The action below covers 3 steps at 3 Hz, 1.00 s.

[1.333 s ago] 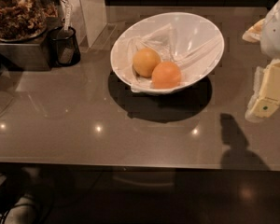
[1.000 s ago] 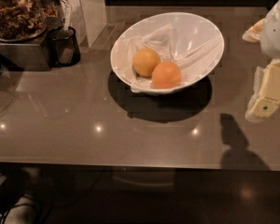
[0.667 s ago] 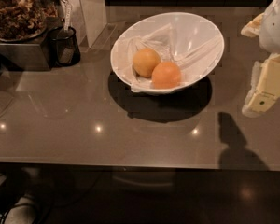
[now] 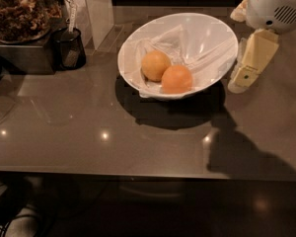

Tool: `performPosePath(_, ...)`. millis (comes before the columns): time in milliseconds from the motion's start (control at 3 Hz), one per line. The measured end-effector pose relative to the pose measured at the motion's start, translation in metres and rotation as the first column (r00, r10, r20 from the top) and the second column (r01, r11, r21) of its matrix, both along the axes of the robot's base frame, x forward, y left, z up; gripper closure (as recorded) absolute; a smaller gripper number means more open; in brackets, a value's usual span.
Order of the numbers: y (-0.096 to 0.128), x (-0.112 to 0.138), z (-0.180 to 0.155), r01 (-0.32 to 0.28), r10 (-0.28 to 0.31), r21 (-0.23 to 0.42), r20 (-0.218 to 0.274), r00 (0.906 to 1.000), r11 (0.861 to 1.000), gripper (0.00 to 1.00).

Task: Pick orange from white bowl

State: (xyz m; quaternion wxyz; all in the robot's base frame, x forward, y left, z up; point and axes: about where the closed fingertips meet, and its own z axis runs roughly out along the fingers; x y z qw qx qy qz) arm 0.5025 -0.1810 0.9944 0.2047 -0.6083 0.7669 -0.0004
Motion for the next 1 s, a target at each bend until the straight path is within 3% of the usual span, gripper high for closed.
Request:
performPosePath(667,0.002,0.010,-0.001,0.032,-0.033,0.043,0.004,0.9995,0.999,0.00)
performPosePath(1000,0.005,0.032,-0.002,0.068,-0.068,0.098,-0.001,0.9977,0.993,0.00)
